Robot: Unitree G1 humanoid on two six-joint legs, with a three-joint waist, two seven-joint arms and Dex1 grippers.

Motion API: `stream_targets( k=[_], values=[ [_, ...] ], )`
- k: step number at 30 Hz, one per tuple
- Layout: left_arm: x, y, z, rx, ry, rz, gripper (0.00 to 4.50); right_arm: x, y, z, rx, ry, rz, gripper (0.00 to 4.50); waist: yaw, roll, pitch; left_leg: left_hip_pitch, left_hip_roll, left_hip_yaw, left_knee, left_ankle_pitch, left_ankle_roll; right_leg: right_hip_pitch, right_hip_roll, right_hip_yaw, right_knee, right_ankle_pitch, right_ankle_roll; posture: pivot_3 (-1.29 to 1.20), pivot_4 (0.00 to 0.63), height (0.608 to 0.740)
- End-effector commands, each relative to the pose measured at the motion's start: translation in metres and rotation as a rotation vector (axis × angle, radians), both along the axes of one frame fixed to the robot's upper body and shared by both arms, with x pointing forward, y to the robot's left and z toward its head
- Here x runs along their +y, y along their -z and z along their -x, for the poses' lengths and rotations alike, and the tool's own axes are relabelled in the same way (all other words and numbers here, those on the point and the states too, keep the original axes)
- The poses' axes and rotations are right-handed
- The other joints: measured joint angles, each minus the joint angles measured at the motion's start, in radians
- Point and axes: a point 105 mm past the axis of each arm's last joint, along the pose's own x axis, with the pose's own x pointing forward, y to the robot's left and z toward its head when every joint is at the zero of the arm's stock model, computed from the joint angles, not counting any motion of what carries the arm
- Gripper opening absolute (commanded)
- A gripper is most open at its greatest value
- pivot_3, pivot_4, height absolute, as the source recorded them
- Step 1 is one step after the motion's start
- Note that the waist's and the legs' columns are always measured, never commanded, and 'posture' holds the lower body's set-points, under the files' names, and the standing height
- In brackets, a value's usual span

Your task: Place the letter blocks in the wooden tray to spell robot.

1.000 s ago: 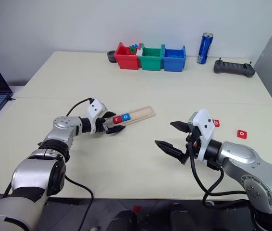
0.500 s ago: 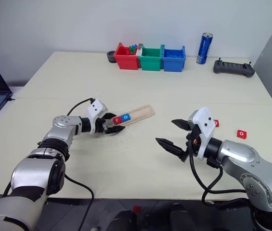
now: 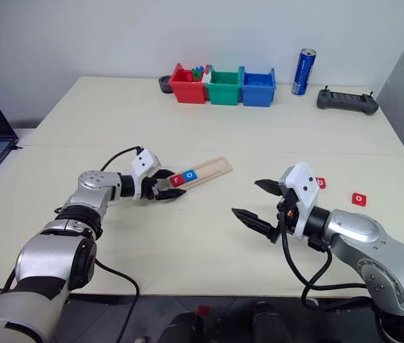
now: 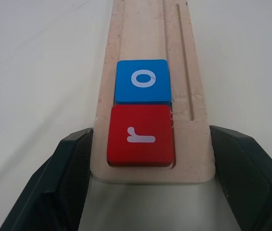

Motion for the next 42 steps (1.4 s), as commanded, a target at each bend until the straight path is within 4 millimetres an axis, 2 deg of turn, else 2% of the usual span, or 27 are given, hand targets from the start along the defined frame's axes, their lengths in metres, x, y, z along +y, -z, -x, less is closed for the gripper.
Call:
stream_targets(
  k=[1, 6, 13, 20, 25, 42],
  values=[
    [-0.012, -0.002, 0.012, 0.003, 0.152, -0.003, 3.41, -0.013, -0.009, -0.001, -0.080, 0.013, 0.030, 4.50, 0.000, 0.000, 0.000, 0.000, 0.000, 0.000, 0.000, 0.000, 0.000, 0.000, 0.000, 0.000, 0.000, 0.000, 0.000, 0.00, 0.150, 0.740],
    [-0.028, -0.003, 0.030, 0.001, 0.342, 0.016, 3.41, -0.028, 0.006, 0.010, -0.084, -0.026, 0.120, 4.50, 0.001, 0.000, 0.000, -0.001, 0.000, 0.000, 0.000, 0.000, 0.000, 0.000, 0.000, 0.000, -0.001, 0.000, 0.000, 0.00, 0.150, 0.740],
    [-0.047, 0.000, 0.035, -0.048, 0.419, 0.011, 3.41, -0.030, 0.019, 0.024, -0.077, -0.140, 0.158, 4.50, 0.000, 0.000, 0.000, -0.001, 0.000, 0.000, 0.001, 0.000, 0.000, 0.000, 0.000, 0.000, 0.000, 0.000, 0.000, 0.00, 0.150, 0.740],
    [-0.072, 0.004, 0.044, -0.060, 0.525, 0.039, 3.41, -0.025, 0.017, 0.025, -0.098, -0.171, 0.146, 4.50, 0.001, -0.001, 0.000, -0.001, 0.000, 0.000, 0.001, 0.000, 0.000, 0.000, 0.000, 0.000, 0.000, 0.000, 0.000, 0.00, 0.150, 0.740],
    [-0.073, 0.009, 0.048, -0.045, 0.545, 0.036, 3.41, -0.025, 0.013, 0.023, -0.106, -0.164, 0.137, 4.50, 0.001, -0.001, 0.000, -0.001, 0.000, 0.000, 0.001, 0.000, 0.000, 0.000, 0.000, 0.000, 0.000, 0.000, 0.000, 0.00, 0.150, 0.740],
    [-0.079, 0.016, 0.052, -0.003, 0.577, 0.024, 3.41, -0.027, 0.031, 0.015, -0.089, -0.149, 0.151, 4.50, 0.001, -0.001, 0.000, -0.001, 0.000, 0.000, 0.001, 0.000, 0.000, 0.000, 0.000, 0.000, 0.000, 0.000, 0.000, 0.00, 0.150, 0.740]
  ],
)
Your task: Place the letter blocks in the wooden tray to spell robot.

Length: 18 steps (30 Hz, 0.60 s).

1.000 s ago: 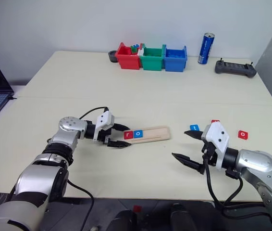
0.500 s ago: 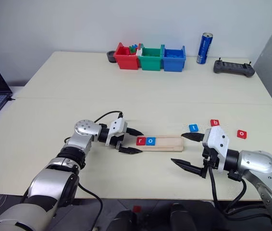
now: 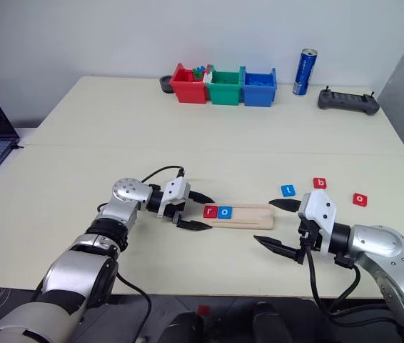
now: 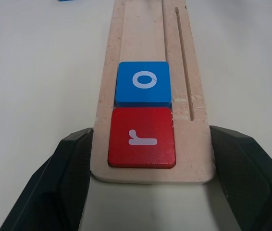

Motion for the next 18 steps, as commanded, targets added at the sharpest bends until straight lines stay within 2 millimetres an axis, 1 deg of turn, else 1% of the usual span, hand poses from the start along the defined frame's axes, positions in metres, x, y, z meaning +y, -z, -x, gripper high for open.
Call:
stream_targets(
  k=[1, 5, 7, 9, 15, 18],
  values=[
    [-0.0037, -0.0007, 0.0005, 0.011, 0.016, -0.006, 3.41, 0.0010, -0.0059, -0.0003, -0.045, -0.012, -0.003, 4.50, 0.000, 0.000, 0.000, 0.000, 0.000, 0.000, 0.000, 0.000, 0.000, 0.000, 0.000, 0.000, 0.000, 0.000, 0.000, 0.00, 0.150, 0.740],
    [-0.0012, 0.0020, 0.0016, 0.027, 0.018, -0.025, 3.41, 0.0013, -0.0063, -0.0032, -0.052, -0.002, -0.006, 4.50, 0.000, 0.000, 0.000, 0.000, 0.000, 0.000, 0.000, 0.000, 0.000, 0.000, 0.000, 0.000, 0.000, 0.000, 0.000, 0.00, 0.150, 0.740],
    [-0.0005, 0.0020, 0.0015, 0.034, 0.017, -0.030, 4.13, 0.0016, -0.0065, -0.0048, -0.054, 0.004, -0.011, 4.50, 0.000, 0.000, 0.000, 0.000, 0.000, 0.000, 0.000, 0.000, 0.000, 0.000, 0.000, 0.000, 0.000, 0.000, 0.000, 0.00, 0.150, 0.740],
    [-0.0002, 0.0011, 0.0016, 0.037, 0.021, -0.034, 4.47, 0.0018, -0.0066, -0.0055, -0.055, 0.004, -0.013, 4.50, 0.000, 0.000, 0.000, 0.000, 0.000, 0.000, 0.000, 0.000, 0.000, 0.000, 0.000, 0.000, 0.000, 0.000, 0.000, 0.00, 0.150, 0.740],
    [0.0011, -0.0042, 0.0006, 0.031, 0.027, -0.030, 4.47, 0.0020, -0.0071, -0.0076, -0.059, 0.006, -0.014, 4.50, 0.000, 0.000, 0.000, 0.000, 0.000, 0.000, 0.000, 0.000, 0.000, 0.000, 0.000, 0.000, 0.000, 0.000, 0.000, 0.00, 0.150, 0.740],
    [0.0024, -0.0032, 0.0007, 0.037, 0.030, -0.044, 4.47, 0.0019, -0.0073, -0.0076, -0.061, 0.009, -0.013, 4.50, 0.000, 0.000, 0.000, 0.000, 0.000, 0.000, 0.000, 0.000, 0.000, 0.000, 0.000, 0.000, 0.000, 0.000, 0.000, 0.00, 0.150, 0.740]
  ],
)
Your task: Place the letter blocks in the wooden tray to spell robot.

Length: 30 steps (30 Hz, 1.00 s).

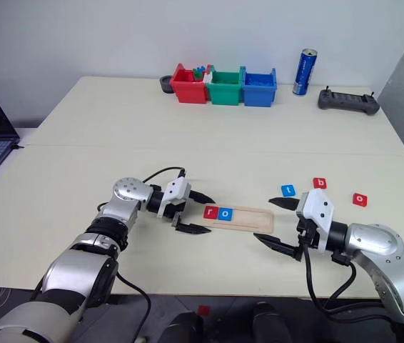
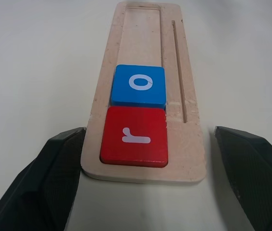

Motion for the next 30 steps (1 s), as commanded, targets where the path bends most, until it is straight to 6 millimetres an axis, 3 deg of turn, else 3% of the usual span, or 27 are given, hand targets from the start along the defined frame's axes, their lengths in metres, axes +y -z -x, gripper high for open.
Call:
stream_targets(
  k=[1, 8, 13, 23, 30],
  values=[
    [0.002, -0.003, -0.001, -0.010, 0.020, -0.034, 4.47, 0.002, -0.007, 0.001, -0.039, -0.011, -0.008, 4.50, 0.000, 0.000, 0.000, 0.000, 0.000, 0.000, 0.000, 0.000, 0.000, 0.000, 0.000, 0.000, 0.000, 0.000, 0.000, 0.00, 0.150, 0.740],
    [0.000, 0.002, -0.003, -0.004, 0.010, -0.070, 4.47, 0.001, -0.008, 0.003, -0.035, 0.002, -0.008, 4.50, 0.000, 0.000, 0.000, 0.000, 0.000, 0.000, 0.000, 0.000, 0.000, 0.000, 0.000, 0.000, 0.000, 0.000, 0.000, 0.00, 0.150, 0.740],
    [-0.001, 0.001, -0.002, 0.016, 0.025, -0.068, 3.38, -0.001, -0.008, 0.004, -0.034, 0.013, -0.006, 4.50, 0.000, 0.000, 0.000, 0.000, 0.000, 0.000, 0.001, 0.000, 0.000, 0.000, 0.000, 0.000, 0.000, 0.000, 0.000, 0.00, 0.150, 0.740],
    [-0.015, -0.006, -0.005, -0.010, 0.025, -0.022, 3.38, -0.005, -0.007, 0.006, -0.032, 0.025, 0.002, 4.50, 0.000, 0.000, 0.000, 0.000, 0.000, 0.000, 0.001, 0.000, 0.000, 0.000, 0.000, 0.000, 0.000, 0.000, 0.000, 0.00, 0.150, 0.740],
    [-0.029, -0.007, -0.004, -0.018, 0.037, 0.006, 3.38, -0.029, -0.003, 0.001, -0.019, 0.098, 0.025, 4.50, 0.003, 0.000, 0.000, 0.000, -0.001, 0.000, 0.001, 0.000, 0.000, 0.000, -0.001, 0.000, 0.000, 0.000, 0.000, 0.00, 0.150, 0.740]
  ],
)
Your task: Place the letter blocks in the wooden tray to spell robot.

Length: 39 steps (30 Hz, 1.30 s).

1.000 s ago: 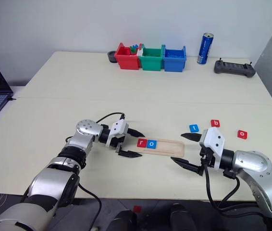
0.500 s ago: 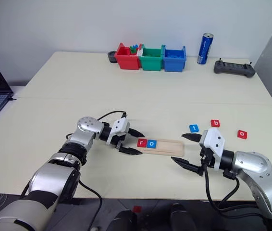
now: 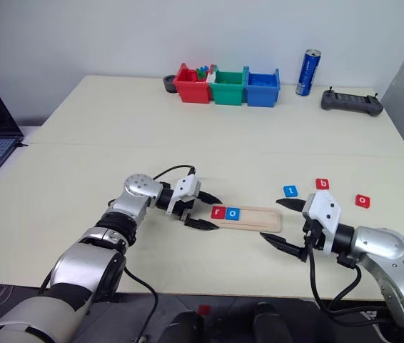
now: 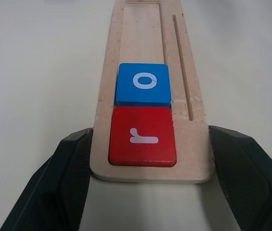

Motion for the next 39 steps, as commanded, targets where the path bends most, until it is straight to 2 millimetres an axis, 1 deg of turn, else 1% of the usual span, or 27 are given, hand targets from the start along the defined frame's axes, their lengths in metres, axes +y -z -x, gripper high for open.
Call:
stream_targets(
  k=[1, 6, 10, 19, 21, 25, 29, 37, 39],
  values=[
    [-0.009, -0.004, 0.001, -0.031, 0.027, 0.009, 3.38, -0.016, -0.005, 0.000, -0.032, 0.032, 0.019, 4.50, 0.000, 0.000, 0.000, 0.000, 0.000, 0.000, 0.000, 0.000, 0.000, 0.000, 0.000, 0.000, 0.000, 0.000, 0.000, 0.00, 0.150, 0.740],
    [-0.017, -0.005, 0.000, -0.031, 0.034, 0.008, 3.38, -0.029, 0.000, 0.003, -0.010, 0.038, 0.059, 4.50, -0.001, 0.000, 0.000, 0.001, 0.000, 0.000, 0.000, 0.000, 0.000, 0.000, 0.000, 0.000, 0.001, 0.000, 0.000, 0.00, 0.150, 0.740],
    [-0.021, -0.004, 0.000, -0.034, 0.036, 0.006, 3.38, -0.033, 0.002, 0.003, -0.004, 0.036, 0.071, 4.50, -0.003, 0.000, 0.000, 0.001, 0.000, 0.001, 0.000, 0.000, 0.000, 0.000, 0.000, 0.001, 0.001, 0.000, 0.000, 0.00, 0.150, 0.740],
    [-0.022, 0.002, -0.001, -0.044, 0.018, -0.011, 3.38, -0.034, 0.004, 0.001, -0.004, 0.037, 0.073, 4.50, -0.002, 0.000, 0.000, 0.002, 0.000, 0.001, 0.000, 0.000, 0.000, 0.001, 0.000, 0.001, 0.001, 0.000, 0.000, 0.00, 0.150, 0.740],
    [-0.025, 0.003, -0.001, -0.047, 0.017, -0.012, 3.38, -0.035, 0.003, -0.001, -0.007, 0.038, 0.074, 4.50, -0.001, 0.000, 0.000, 0.003, 0.000, 0.001, 0.000, 0.000, 0.000, 0.002, 0.000, 0.001, 0.001, 0.000, 0.000, 0.00, 0.150, 0.740],
    [-0.035, 0.004, 0.000, -0.052, 0.017, 0.000, 3.38, -0.034, 0.004, -0.003, -0.011, 0.038, 0.077, 4.50, 0.000, 0.000, 0.000, 0.010, 0.000, 0.000, -0.001, 0.000, 0.000, 0.010, 0.000, 0.001, -0.002, 0.000, 0.000, 0.00, 0.150, 0.740],
    [-0.040, 0.007, 0.002, -0.055, 0.023, 0.009, 3.38, -0.031, 0.003, -0.004, -0.015, 0.030, 0.074, 4.50, 0.001, 0.000, 0.000, 0.011, 0.000, 0.000, -0.001, 0.000, 0.000, 0.012, 0.000, 0.001, -0.002, 0.000, 0.000, 0.00, 0.150, 0.740],
    [-0.039, 0.009, 0.002, -0.063, 0.009, 0.002, 3.38, -0.030, 0.004, -0.004, -0.019, 0.020, 0.078, 4.50, 0.002, 0.000, 0.000, 0.013, 0.000, 0.000, -0.001, 0.000, 0.000, 0.014, 0.000, 0.001, -0.002, 0.000, 0.000, 0.00, 0.150, 0.740],
    [-0.039, 0.009, 0.001, -0.064, 0.008, 0.004, 4.11, -0.030, 0.004, -0.004, -0.018, 0.018, 0.078, 4.50, 0.002, 0.000, 0.000, 0.013, 0.000, 0.000, -0.001, 0.000, 0.000, 0.014, 0.000, 0.001, -0.002, 0.000, 0.000, 0.00, 0.150, 0.740]
  ],
)
